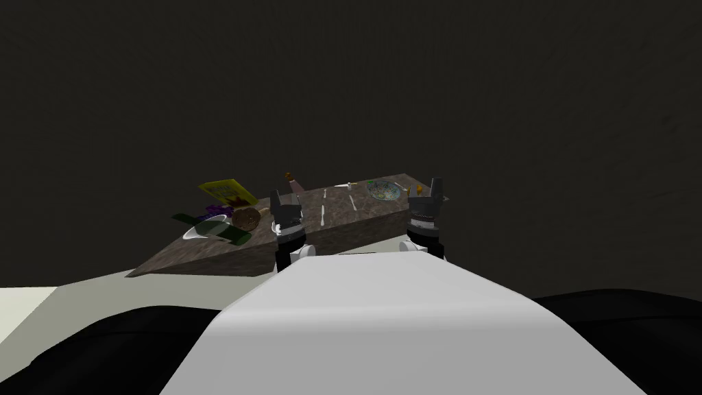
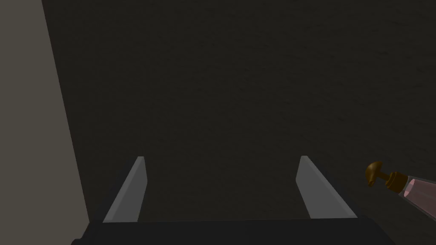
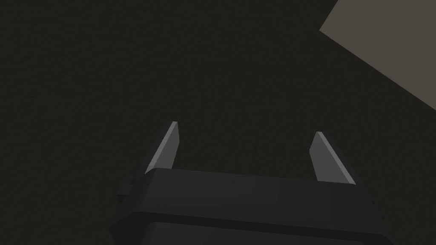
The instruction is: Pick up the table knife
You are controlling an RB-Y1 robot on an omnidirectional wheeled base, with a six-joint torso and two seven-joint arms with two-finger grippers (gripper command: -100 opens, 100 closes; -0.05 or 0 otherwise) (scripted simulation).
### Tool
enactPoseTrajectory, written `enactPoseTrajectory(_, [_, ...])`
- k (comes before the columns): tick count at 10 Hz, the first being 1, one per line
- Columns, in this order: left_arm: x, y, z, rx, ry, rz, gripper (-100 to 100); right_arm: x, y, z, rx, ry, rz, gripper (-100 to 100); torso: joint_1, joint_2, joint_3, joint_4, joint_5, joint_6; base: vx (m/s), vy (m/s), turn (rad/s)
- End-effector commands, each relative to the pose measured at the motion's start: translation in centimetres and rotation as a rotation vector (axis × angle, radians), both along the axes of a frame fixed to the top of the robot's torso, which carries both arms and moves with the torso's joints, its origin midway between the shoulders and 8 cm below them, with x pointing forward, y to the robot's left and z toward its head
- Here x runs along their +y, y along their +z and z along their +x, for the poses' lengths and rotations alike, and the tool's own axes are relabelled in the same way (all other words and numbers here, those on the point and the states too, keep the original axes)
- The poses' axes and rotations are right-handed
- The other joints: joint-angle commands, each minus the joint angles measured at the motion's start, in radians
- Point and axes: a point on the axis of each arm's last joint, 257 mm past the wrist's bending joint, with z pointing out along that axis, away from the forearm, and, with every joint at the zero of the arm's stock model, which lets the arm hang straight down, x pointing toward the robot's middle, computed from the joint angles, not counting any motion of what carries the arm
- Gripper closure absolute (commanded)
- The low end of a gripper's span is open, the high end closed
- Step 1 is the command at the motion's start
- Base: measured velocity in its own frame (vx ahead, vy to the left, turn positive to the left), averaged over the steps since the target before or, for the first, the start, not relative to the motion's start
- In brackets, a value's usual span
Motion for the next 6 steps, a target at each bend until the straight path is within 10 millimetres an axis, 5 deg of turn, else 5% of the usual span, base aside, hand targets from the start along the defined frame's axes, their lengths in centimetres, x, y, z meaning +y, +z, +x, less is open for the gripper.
enactPoseTrajectory(1, [-0.4, 0.0, 0.5, 0.01, -0.027, 0.031, -100, 0.0, 0.0, 0.0, 0.0, 0.0, 0.0, 0, 0.0, 0.0, 0.0, 0.0, 0.0, 0.0, -0.008, -0.004, -0.014])
enactPoseTrajectory(6, [-1.4, -0.2, 3.2, 0.053, -0.113, 0.103, -100, 0.0, 0.0, 0.0, 0.0, 0.0, 0.0, 0, 0.0, 0.001, 0.001, 0.0, 0.0, 0.0, -0.023, -0.007, -0.033])
